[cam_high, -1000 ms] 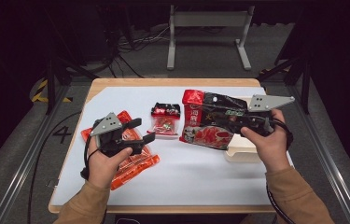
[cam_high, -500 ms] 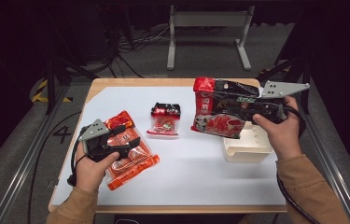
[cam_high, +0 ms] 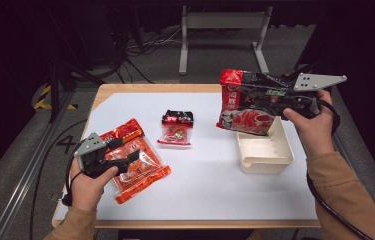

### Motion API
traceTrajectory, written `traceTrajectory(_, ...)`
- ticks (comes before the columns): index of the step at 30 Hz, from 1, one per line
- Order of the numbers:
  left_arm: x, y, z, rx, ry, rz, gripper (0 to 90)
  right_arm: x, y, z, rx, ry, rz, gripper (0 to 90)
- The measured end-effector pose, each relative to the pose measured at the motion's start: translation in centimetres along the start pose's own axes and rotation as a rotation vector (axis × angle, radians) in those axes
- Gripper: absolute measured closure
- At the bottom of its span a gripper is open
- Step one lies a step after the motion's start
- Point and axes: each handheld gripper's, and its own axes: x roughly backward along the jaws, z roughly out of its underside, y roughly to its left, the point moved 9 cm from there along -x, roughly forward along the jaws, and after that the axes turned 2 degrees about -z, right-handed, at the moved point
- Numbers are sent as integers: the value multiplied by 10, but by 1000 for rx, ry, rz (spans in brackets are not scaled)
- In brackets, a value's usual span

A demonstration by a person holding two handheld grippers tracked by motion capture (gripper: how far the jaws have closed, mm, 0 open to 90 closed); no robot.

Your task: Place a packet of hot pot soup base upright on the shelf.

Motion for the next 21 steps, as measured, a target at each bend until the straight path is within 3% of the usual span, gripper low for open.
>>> traceTrajectory(11,11,11,5,26,-3,-37,217,6,-23,-3,21,-10,14,837)
traceTrajectory(21,10,16,7,46,1,-37,209,7,-44,-3,46,14,25,837)
